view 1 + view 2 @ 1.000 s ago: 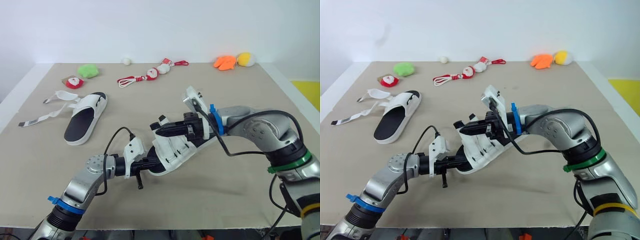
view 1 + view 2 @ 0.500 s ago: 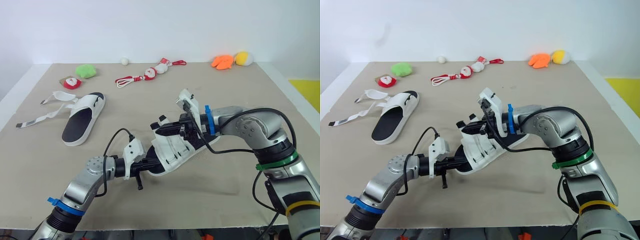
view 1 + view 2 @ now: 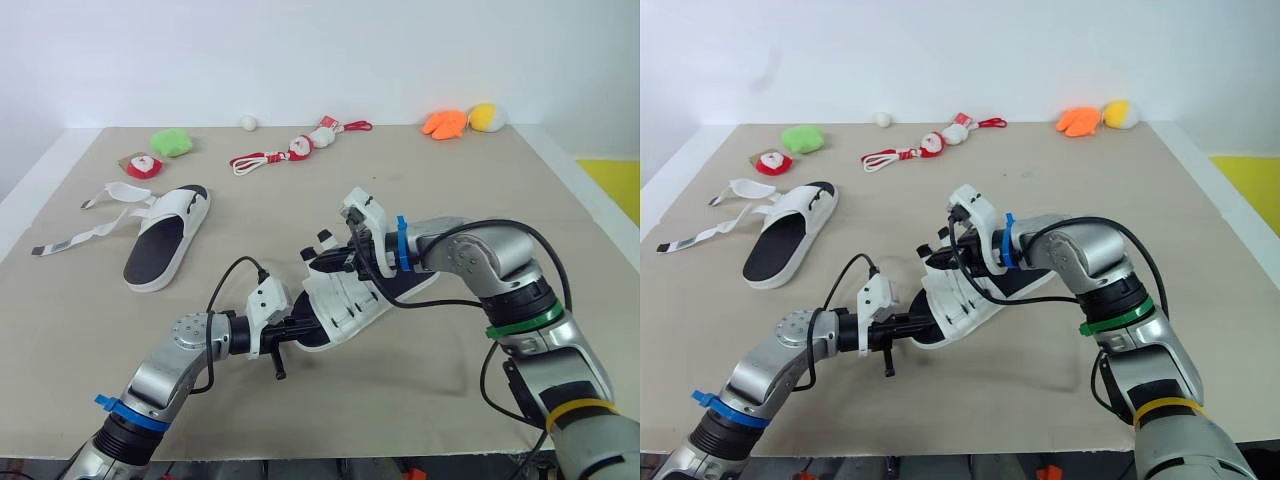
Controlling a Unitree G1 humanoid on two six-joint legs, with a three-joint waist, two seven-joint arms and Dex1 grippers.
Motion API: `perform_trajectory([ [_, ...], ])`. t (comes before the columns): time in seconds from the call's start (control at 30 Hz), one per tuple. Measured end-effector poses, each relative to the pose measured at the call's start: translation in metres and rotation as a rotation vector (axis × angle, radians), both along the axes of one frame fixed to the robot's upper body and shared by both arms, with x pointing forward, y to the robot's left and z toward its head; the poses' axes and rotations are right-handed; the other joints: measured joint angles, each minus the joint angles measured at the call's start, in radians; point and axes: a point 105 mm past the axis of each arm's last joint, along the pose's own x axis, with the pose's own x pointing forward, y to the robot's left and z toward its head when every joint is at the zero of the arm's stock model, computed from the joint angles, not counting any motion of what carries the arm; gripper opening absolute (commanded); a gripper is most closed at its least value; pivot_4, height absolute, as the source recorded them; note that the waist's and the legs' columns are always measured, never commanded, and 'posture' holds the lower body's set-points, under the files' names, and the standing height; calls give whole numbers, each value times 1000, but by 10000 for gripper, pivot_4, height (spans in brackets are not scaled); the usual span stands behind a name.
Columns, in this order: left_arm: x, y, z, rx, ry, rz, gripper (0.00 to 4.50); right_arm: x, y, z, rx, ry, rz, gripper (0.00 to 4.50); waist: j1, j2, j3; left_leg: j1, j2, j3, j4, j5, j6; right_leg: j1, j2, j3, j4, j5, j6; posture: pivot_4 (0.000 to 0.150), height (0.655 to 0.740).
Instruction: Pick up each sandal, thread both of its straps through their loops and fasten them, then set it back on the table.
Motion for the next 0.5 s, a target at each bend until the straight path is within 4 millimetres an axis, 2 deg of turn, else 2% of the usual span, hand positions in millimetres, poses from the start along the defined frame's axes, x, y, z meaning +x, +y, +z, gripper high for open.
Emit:
perform_trajectory([
  [0.5, 0, -1, 1, -2, -1, 3, 0, 6, 1, -8, -112, -26, -24, 261, -1, 0, 0, 0, 0, 0, 0, 0, 0, 0, 0, 0, 0, 0, 0, 1500, 7400],
])
